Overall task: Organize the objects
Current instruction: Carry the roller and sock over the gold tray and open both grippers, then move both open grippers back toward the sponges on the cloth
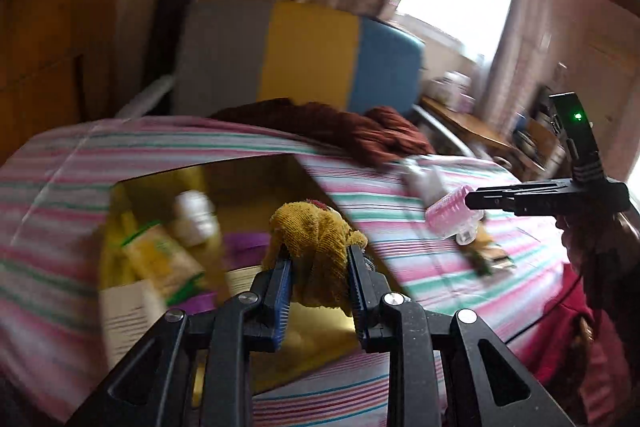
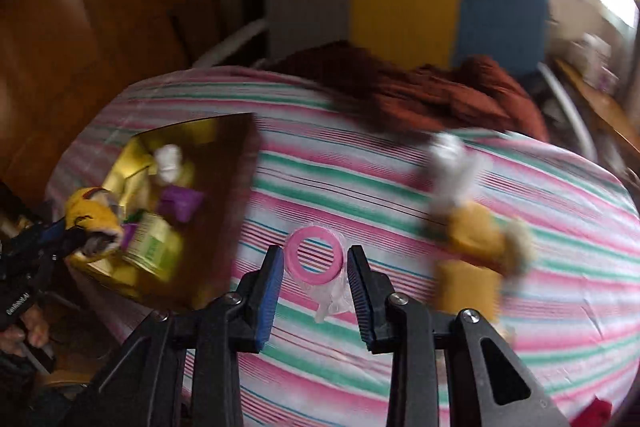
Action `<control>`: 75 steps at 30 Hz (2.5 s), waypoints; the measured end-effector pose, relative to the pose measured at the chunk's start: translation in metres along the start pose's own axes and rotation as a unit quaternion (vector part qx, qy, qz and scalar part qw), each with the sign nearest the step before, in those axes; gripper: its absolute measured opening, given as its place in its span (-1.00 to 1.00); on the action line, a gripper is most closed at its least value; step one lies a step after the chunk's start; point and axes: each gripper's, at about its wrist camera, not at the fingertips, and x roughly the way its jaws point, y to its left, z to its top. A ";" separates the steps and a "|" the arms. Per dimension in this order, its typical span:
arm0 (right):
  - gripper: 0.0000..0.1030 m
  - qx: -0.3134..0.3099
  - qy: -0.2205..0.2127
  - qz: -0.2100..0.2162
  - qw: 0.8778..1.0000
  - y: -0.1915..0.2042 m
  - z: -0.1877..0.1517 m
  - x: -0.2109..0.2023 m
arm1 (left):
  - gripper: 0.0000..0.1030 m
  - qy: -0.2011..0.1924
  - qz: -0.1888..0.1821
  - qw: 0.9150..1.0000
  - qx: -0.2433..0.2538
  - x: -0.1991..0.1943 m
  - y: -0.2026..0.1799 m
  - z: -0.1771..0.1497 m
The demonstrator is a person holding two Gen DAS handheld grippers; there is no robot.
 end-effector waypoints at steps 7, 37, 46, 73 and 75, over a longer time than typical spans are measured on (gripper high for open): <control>-0.36 -0.019 0.011 0.058 0.998 0.063 0.047 0.066 | -0.33 0.019 0.062 0.997 -0.042 0.001 0.046 -0.015; 0.29 -0.004 -0.074 0.000 0.997 0.120 -0.026 0.041 | 0.75 -0.028 0.208 0.976 -0.055 -0.031 0.021 -0.020; 0.30 0.005 -0.095 -0.017 0.995 0.118 -0.045 0.032 | 0.79 -0.023 0.206 0.977 -0.048 -0.029 0.008 -0.024; 0.30 0.065 -0.077 -0.039 0.994 0.063 -0.065 0.031 | 0.79 -0.001 0.164 0.986 -0.002 -0.006 -0.023 -0.023; 0.30 0.079 -0.071 -0.043 0.993 0.049 -0.068 0.030 | 0.79 0.002 0.157 0.988 0.005 -0.004 -0.028 -0.021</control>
